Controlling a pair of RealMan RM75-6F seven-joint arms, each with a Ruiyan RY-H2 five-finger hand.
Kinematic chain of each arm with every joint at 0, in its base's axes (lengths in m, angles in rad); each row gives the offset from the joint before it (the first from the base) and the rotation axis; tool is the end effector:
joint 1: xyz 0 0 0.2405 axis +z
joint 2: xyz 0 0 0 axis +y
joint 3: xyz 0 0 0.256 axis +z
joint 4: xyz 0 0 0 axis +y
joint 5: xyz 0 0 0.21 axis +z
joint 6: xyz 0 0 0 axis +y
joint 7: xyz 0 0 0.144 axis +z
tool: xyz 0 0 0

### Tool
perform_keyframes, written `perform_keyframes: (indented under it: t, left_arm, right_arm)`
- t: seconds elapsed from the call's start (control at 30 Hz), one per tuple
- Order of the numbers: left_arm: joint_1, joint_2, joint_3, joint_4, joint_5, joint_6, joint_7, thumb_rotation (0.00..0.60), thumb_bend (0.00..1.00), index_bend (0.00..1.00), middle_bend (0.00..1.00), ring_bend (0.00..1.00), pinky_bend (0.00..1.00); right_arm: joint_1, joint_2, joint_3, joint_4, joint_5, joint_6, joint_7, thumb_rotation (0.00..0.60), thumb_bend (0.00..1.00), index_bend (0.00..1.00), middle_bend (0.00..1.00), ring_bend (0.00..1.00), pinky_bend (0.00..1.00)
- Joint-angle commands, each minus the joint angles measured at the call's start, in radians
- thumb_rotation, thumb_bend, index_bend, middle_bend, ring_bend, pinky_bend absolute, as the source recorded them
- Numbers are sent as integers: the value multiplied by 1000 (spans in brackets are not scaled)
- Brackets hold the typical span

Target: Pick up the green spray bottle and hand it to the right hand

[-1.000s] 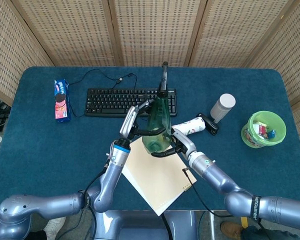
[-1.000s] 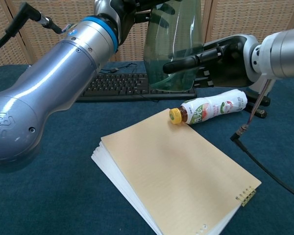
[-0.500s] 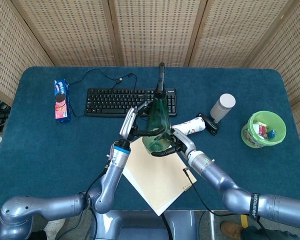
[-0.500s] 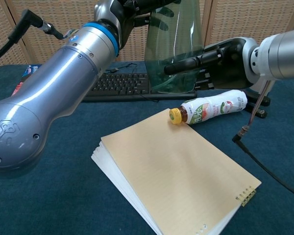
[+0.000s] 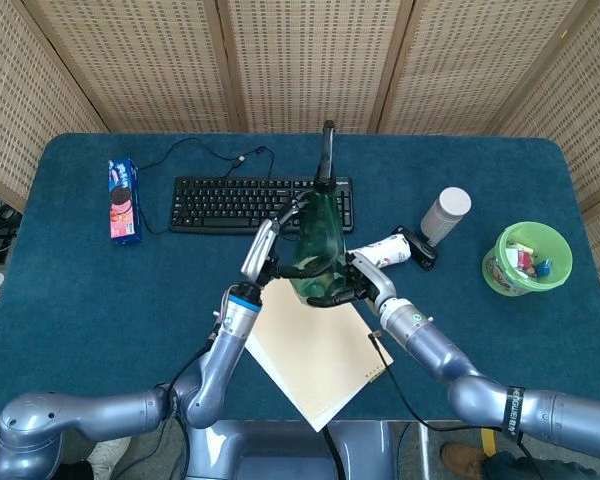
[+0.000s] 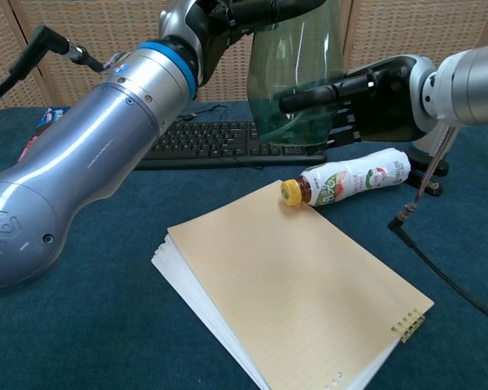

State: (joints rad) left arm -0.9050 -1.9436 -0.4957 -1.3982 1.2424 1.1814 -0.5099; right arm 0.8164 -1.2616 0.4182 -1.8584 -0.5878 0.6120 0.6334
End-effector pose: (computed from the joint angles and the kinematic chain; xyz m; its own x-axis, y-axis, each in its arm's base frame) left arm 0.0209 0.3481 -0.0364 -0.6621 0.3777 0.6473 0.5670 -0.3124 0.7622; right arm -0.0797 -0.3441 0.0373 -0.7501 -0.5133 0.4169 -0.6338 0.3784 -0.6746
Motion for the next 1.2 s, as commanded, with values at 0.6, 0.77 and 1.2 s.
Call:
perform_keyframes:
  t: [0.6,0.77,1.2]
  left_arm:
    - [156,289,33,-220,-39,-52,4,515,0,0,0,0,0]
    - [331,556,132,-302,-73,48,298,598,0,0,0,0,0]
    - [593,851,315,-491,-196,182,572,600,0,0,0,0,0]
  right_arm:
    - [-61,12,15,13,-36,17,-9,600,796,576,624,695,576]
    - [-84,33,4,4,-62,54,-45,600,796,578,625,695,576]
    - [-75,-17,-82,0,-195,156,-239,600,794,582,626,695,575]
